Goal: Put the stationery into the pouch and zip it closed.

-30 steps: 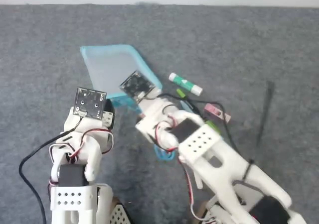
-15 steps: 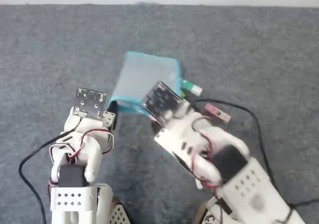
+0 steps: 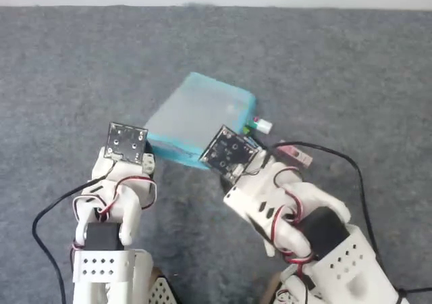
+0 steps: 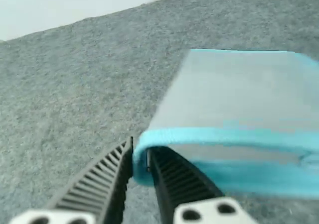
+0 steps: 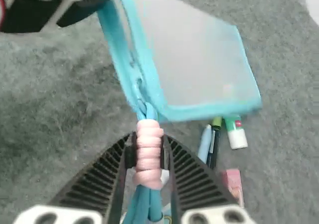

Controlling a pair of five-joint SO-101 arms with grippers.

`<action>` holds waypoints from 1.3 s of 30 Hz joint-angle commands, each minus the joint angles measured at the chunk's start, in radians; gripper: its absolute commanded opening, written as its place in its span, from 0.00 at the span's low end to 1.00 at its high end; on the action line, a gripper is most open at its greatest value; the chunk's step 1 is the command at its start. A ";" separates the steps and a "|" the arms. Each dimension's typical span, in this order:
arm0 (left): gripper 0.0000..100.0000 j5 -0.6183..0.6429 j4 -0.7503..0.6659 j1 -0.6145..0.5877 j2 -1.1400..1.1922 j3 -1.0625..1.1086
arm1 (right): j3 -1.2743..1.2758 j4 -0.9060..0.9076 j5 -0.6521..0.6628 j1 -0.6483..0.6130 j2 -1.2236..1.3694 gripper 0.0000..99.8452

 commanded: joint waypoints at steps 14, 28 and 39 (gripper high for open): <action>0.01 0.135 -0.031 -0.084 -0.011 -0.002 | -0.100 0.082 -0.021 0.255 0.177 0.01; 0.01 0.138 -0.034 -0.084 -0.011 0.010 | -0.164 0.147 -0.031 0.384 0.236 0.01; 0.01 0.207 -0.031 -0.091 -0.011 0.015 | -0.382 0.433 0.107 0.380 0.236 0.31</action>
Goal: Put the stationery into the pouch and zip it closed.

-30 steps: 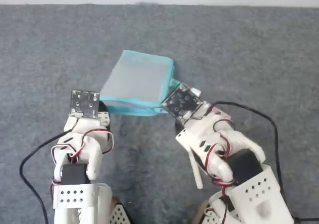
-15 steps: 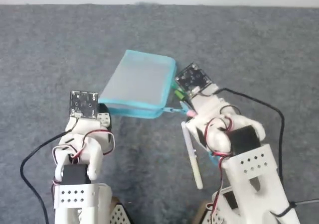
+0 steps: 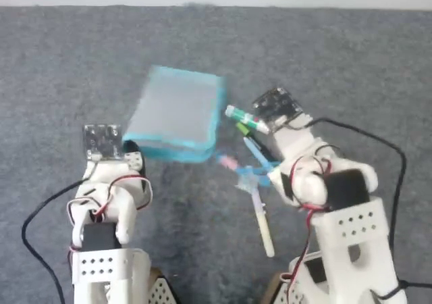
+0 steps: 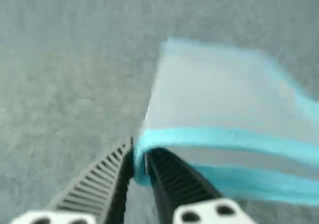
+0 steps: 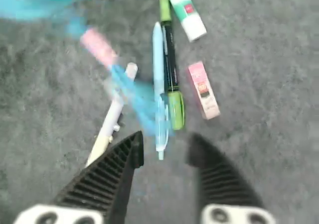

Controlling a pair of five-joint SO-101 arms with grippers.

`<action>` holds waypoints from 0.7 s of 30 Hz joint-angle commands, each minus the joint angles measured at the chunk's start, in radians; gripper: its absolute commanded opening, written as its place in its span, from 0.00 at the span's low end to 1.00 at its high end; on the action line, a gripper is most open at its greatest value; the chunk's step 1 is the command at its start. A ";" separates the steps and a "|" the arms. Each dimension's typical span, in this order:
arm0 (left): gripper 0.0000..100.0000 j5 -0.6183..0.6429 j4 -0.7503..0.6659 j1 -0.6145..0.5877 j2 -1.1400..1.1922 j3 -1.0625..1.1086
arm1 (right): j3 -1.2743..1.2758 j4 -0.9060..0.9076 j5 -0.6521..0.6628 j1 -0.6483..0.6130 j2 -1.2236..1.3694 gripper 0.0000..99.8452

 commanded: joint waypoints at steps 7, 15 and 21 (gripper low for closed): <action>0.01 0.021 -0.029 -0.014 -0.012 -0.008 | -0.161 0.145 0.106 0.087 0.056 0.34; 0.01 0.017 -0.034 -0.014 -0.017 -0.001 | -0.081 -0.025 0.126 0.206 0.446 0.33; 0.01 0.015 -0.034 -0.014 -0.021 0.005 | -0.091 -0.148 0.187 0.200 0.555 0.33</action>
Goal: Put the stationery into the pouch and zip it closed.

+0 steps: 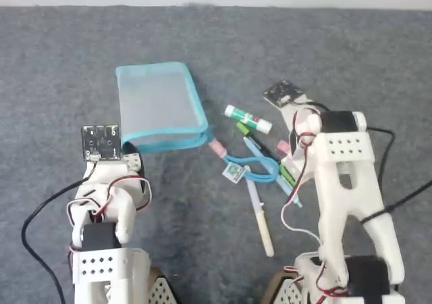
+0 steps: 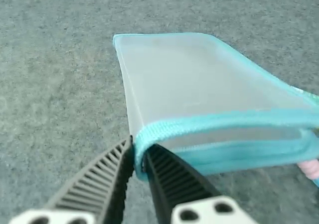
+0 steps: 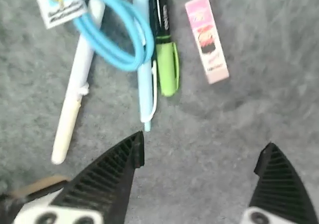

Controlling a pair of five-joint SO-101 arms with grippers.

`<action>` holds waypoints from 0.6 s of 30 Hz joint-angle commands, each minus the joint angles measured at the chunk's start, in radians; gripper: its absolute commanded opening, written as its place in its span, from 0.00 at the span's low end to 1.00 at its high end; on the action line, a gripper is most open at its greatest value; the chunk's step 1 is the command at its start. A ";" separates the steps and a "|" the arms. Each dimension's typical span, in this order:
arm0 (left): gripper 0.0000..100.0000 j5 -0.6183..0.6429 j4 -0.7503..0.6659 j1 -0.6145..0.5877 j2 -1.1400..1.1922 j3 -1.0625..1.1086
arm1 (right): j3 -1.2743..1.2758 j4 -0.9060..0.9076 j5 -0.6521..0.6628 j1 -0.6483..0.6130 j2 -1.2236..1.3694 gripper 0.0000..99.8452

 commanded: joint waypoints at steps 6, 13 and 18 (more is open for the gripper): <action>0.01 0.011 -0.034 -0.005 -0.020 -0.012 | -0.011 -0.197 0.201 0.012 0.116 0.33; 0.01 0.009 -0.034 -0.005 -0.020 -0.012 | -0.011 -0.311 0.235 0.013 0.311 0.26; 0.01 0.009 -0.034 -0.005 -0.020 -0.012 | -0.017 -0.378 0.230 0.013 0.398 0.19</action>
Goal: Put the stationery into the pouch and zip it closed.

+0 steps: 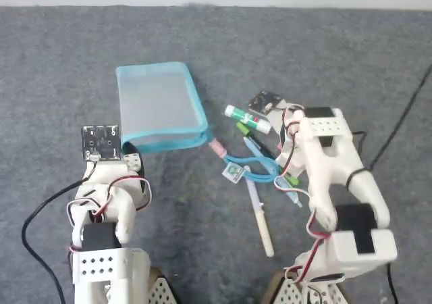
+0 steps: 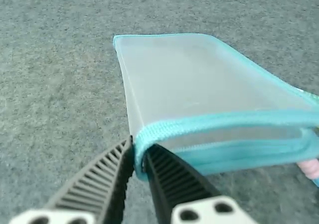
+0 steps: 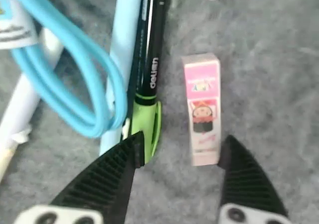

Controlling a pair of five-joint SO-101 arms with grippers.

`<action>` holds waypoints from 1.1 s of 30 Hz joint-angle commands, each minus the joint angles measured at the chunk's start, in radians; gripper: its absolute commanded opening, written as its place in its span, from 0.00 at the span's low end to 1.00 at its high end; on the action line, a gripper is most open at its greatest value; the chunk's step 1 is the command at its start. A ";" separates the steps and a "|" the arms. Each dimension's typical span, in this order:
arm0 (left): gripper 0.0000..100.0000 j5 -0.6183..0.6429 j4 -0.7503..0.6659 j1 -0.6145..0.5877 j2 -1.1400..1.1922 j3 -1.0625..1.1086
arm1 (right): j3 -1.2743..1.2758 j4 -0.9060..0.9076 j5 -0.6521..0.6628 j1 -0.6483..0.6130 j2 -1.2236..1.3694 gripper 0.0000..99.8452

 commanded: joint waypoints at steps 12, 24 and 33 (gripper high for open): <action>0.01 0.009 -0.034 -0.005 -0.020 -0.012 | -0.011 -0.050 0.009 0.113 0.058 0.19; 0.01 0.009 -0.034 -0.003 -0.020 -0.012 | -0.021 -0.091 -0.147 0.111 0.044 0.01; 0.01 0.009 -0.035 -0.003 -0.020 -0.010 | -0.018 0.064 -0.213 0.105 -0.185 0.01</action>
